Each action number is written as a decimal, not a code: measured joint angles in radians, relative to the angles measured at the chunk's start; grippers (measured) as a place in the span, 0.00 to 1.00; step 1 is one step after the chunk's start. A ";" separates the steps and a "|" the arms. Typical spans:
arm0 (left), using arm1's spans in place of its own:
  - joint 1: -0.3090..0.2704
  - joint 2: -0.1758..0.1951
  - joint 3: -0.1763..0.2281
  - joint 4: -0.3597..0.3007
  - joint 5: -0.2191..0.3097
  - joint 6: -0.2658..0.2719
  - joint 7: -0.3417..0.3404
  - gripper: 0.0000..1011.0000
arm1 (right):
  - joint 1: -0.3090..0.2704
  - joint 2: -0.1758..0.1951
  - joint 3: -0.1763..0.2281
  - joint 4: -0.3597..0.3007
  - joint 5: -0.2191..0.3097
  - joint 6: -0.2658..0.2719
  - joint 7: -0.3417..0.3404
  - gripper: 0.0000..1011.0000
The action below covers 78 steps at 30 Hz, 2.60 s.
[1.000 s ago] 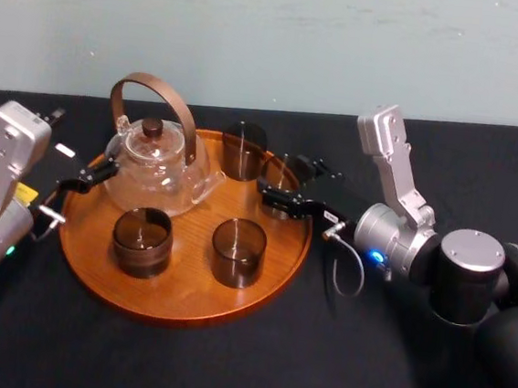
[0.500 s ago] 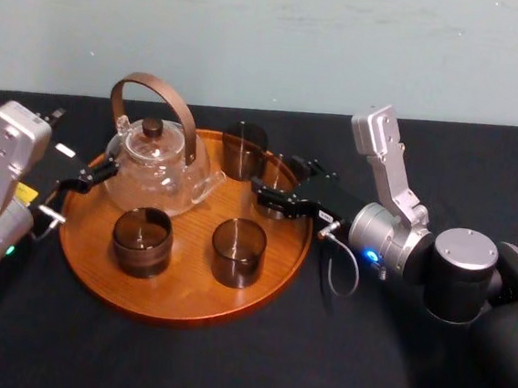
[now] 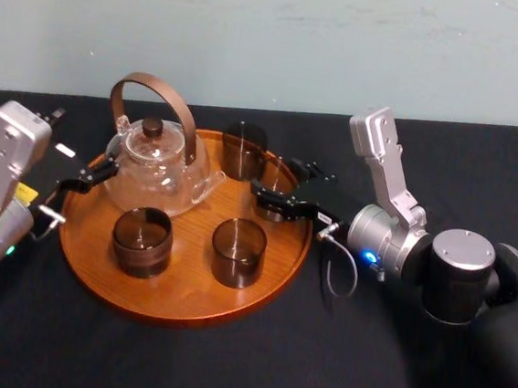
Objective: Pick up the glass from the table and place it on the tray.
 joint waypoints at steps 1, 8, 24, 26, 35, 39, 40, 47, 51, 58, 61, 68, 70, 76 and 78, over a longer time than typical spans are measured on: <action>0.000 0.000 0.000 0.000 0.000 0.000 0.000 0.99 | 0.000 -0.001 0.000 0.001 0.000 0.000 0.000 0.90; 0.000 0.000 0.000 0.000 0.000 0.000 0.000 0.99 | 0.003 -0.003 -0.001 0.012 0.000 -0.002 0.004 0.90; 0.000 0.000 0.000 0.000 0.000 0.000 0.000 0.99 | 0.006 -0.004 -0.005 0.022 -0.008 -0.003 0.005 0.90; 0.000 0.000 0.000 0.000 0.000 0.000 0.000 0.99 | 0.006 -0.004 -0.005 0.022 -0.008 -0.003 0.005 0.90; 0.000 0.000 0.000 0.000 0.000 0.000 0.000 0.99 | 0.005 -0.004 -0.005 0.021 -0.008 -0.002 0.005 0.91; 0.000 0.000 0.000 0.000 0.000 0.000 0.000 0.99 | 0.005 -0.004 -0.005 0.021 -0.008 -0.002 0.005 0.99; 0.000 0.000 0.000 0.000 0.000 0.000 0.000 0.99 | 0.005 -0.004 -0.005 0.021 -0.008 -0.002 0.005 0.99; 0.000 0.000 0.000 0.000 0.000 0.000 0.000 0.99 | 0.005 -0.004 -0.005 0.021 -0.008 -0.002 0.005 0.99; 0.000 0.000 0.000 0.000 0.000 0.000 0.000 0.99 | 0.003 -0.002 -0.001 0.017 -0.003 -0.001 0.007 0.99; 0.000 0.000 0.000 0.000 0.000 0.000 0.000 0.99 | -0.023 0.017 0.011 -0.043 0.008 -0.001 0.004 0.99; 0.000 0.000 0.000 0.000 0.000 0.000 0.000 0.99 | -0.041 0.032 0.019 -0.091 0.014 -0.001 0.001 0.99; 0.000 0.000 0.000 0.000 0.000 0.000 0.000 0.99 | -0.103 0.081 0.046 -0.227 0.046 -0.009 0.000 0.99; 0.000 0.000 0.000 0.000 0.000 0.000 0.000 0.99 | -0.116 0.091 0.053 -0.251 0.053 -0.011 -0.001 0.99; 0.000 0.000 0.000 0.000 0.000 0.000 0.000 0.99 | -0.175 0.135 0.084 -0.332 0.084 -0.021 -0.012 0.99; 0.000 0.000 0.000 0.000 0.000 0.000 0.000 0.99 | -0.197 0.151 0.097 -0.353 0.095 -0.028 -0.016 0.99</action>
